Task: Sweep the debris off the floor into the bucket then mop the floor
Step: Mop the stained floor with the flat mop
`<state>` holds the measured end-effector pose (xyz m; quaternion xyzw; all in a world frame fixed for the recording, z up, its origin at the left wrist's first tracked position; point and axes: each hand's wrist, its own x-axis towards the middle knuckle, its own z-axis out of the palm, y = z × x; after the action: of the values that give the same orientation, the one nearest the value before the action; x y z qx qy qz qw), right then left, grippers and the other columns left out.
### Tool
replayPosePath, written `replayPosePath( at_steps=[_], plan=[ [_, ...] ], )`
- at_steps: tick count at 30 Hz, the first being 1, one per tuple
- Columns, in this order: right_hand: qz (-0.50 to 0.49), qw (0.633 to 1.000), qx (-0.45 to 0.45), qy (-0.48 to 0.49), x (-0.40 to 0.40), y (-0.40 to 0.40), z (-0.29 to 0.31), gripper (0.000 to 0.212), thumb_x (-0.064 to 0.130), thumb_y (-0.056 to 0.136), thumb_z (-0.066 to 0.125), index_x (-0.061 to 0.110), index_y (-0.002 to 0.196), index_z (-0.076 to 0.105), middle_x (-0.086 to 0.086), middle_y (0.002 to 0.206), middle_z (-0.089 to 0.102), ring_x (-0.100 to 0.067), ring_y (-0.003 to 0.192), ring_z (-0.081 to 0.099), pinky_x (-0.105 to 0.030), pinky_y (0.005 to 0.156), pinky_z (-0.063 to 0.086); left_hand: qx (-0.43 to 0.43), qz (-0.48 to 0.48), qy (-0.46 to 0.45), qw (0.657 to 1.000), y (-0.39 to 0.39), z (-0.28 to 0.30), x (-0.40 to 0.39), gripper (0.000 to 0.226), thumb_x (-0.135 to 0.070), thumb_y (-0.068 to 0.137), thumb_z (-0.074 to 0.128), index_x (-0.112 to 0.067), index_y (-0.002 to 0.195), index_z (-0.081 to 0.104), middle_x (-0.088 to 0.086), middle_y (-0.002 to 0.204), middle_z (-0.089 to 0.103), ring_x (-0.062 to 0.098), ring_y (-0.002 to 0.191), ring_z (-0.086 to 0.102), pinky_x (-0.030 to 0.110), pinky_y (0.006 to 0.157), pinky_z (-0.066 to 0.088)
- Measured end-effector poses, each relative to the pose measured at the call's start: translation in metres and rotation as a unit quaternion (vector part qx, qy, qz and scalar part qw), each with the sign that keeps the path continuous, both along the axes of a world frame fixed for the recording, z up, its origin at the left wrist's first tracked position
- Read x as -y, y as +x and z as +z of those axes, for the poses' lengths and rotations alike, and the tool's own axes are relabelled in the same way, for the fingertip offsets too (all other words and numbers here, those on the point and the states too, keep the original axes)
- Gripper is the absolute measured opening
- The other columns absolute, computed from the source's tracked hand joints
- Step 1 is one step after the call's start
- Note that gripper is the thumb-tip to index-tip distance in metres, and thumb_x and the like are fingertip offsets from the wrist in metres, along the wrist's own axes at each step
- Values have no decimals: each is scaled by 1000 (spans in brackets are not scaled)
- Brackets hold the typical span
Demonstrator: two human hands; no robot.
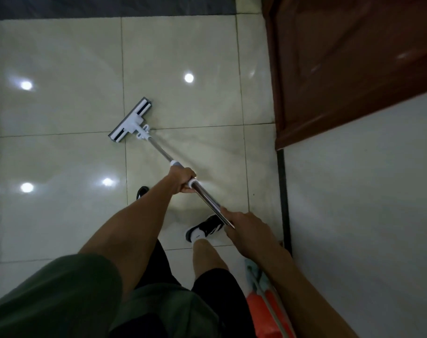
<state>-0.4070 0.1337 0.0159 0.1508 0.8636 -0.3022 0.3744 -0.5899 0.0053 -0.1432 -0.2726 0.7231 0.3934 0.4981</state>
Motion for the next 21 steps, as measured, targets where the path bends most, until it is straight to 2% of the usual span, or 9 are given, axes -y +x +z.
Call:
replayPosePath(
  at_steps=[4, 7, 9, 11, 14, 17, 20, 21],
  plan=[
    [-18, 1000, 0, 14, -17, 20, 0, 50, 28, 104, 45, 30, 152, 31, -5, 109, 66, -19, 88, 63, -30, 75, 51, 3, -15, 8, 1000, 15, 0, -27, 22, -1, 95, 58, -3, 109, 40, 22, 87, 59, 25, 55, 65, 39, 42, 58],
    [-40, 999, 4, 20, -30, 36, 7, 51, 30, 104, 44, 34, 152, 30, -2, 97, 64, -18, 81, 62, -34, 73, 55, 3, -27, 28, 999, 26, 1, -48, 25, 0, 93, 59, -2, 113, 43, 24, 93, 58, 27, 57, 65, 41, 45, 59],
    [-51, 998, -11, 43, -43, 42, 12, 49, 32, 103, 44, 39, 150, 33, 0, 92, 63, -18, 77, 61, -34, 70, 55, 3, -30, 45, 999, 31, 3, -61, 21, -1, 94, 59, -2, 109, 45, 22, 87, 58, 24, 52, 64, 43, 50, 61],
    [-57, 997, -16, 58, -54, 43, 20, 47, 34, 102, 44, 41, 148, 36, 0, 95, 64, -19, 81, 61, -36, 74, 56, 4, -34, 56, 998, 33, 7, -71, 14, -2, 95, 59, -1, 101, 46, 18, 78, 56, 19, 44, 62, 43, 53, 61],
    [-26, 995, -10, 92, -53, 39, 39, 43, 29, 102, 46, 36, 144, 41, -2, 97, 63, -21, 81, 61, -35, 72, 56, 4, -50, 66, 997, 31, 16, -77, 12, -2, 95, 60, -2, 93, 48, 16, 73, 54, 20, 46, 62, 41, 51, 61],
    [-6, 990, -27, 141, -44, 29, 56, 34, 22, 99, 50, 28, 132, 51, 0, 88, 56, -18, 71, 53, -28, 60, 42, 14, -60, 77, 995, 22, 23, -72, 13, 0, 94, 61, -1, 89, 48, 17, 68, 53, 23, 52, 57, 40, 47, 60],
    [-5, 980, -49, 193, -31, 11, 73, 25, 19, 100, 47, 23, 122, 58, -2, 92, 62, -17, 69, 52, -28, 60, 36, 27, -63, 91, 993, 3, 30, -63, 14, -1, 95, 61, -1, 84, 51, 13, 50, 50, 17, 46, 45, 37, 46, 58],
    [-11, 976, -53, 210, -25, 3, 78, 25, 18, 100, 47, 22, 120, 60, -3, 94, 63, -17, 69, 53, -27, 60, 36, 33, -66, 97, 993, -3, 35, -60, 14, -2, 96, 61, -1, 85, 52, 13, 52, 53, 16, 48, 46, 38, 48, 60]
  ],
)
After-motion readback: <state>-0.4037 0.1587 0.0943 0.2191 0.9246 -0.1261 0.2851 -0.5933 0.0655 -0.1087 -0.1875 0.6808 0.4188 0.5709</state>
